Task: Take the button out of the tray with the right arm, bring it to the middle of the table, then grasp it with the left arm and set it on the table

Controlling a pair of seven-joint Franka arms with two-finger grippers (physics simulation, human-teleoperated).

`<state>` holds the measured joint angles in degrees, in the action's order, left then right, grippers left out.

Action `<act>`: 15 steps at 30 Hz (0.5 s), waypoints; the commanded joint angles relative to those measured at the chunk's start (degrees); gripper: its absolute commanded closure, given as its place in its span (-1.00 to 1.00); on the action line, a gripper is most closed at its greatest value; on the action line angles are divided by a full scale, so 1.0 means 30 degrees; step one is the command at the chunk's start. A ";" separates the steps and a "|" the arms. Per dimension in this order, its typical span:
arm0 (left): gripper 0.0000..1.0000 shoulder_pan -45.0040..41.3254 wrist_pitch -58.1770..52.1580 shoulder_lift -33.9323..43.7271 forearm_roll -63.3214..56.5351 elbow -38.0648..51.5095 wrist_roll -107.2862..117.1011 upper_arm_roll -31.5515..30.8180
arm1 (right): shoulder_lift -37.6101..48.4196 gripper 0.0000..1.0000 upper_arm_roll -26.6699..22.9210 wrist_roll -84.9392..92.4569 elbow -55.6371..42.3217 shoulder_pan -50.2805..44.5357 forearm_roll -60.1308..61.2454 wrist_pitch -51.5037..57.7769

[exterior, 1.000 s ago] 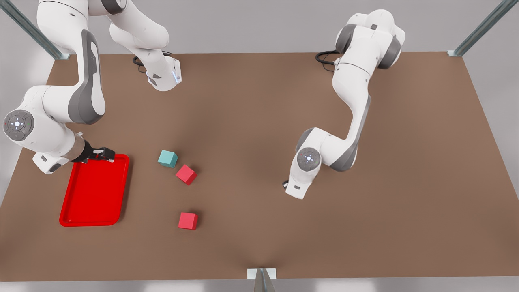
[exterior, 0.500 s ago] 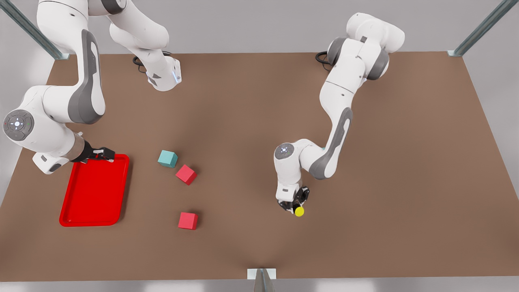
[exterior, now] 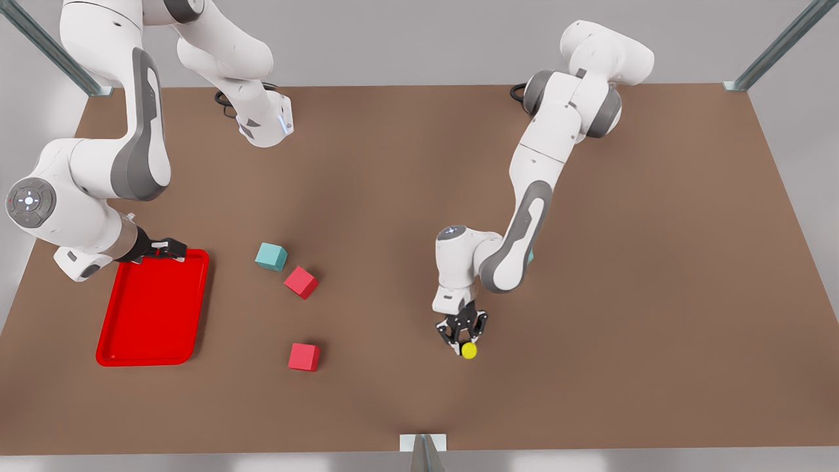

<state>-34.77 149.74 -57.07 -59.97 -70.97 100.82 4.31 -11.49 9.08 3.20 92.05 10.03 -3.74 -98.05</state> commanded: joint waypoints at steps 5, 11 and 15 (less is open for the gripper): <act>0.07 -0.0918 0.0301 -0.0400 -0.1281 0.0043 0.5916 0.0906 | 0.0021 -1.00 0.0020 0.0018 -0.0009 -0.0004 0.0015 0.0018; 0.07 -0.1328 0.0301 -0.0664 -0.1281 0.0102 0.6150 0.1433 | 0.0021 -1.00 -0.0009 0.0018 0.0021 -0.0004 0.0016 0.0018; 0.07 -0.1885 0.0271 -0.0752 -0.1486 0.0043 0.6473 0.2049 | 0.0020 -1.00 -0.0009 0.0018 0.0021 -0.0004 0.0016 0.0018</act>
<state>-39.90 150.52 -59.36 -63.93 -70.77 111.02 9.77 -11.50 9.07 3.20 92.14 10.03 -3.74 -98.03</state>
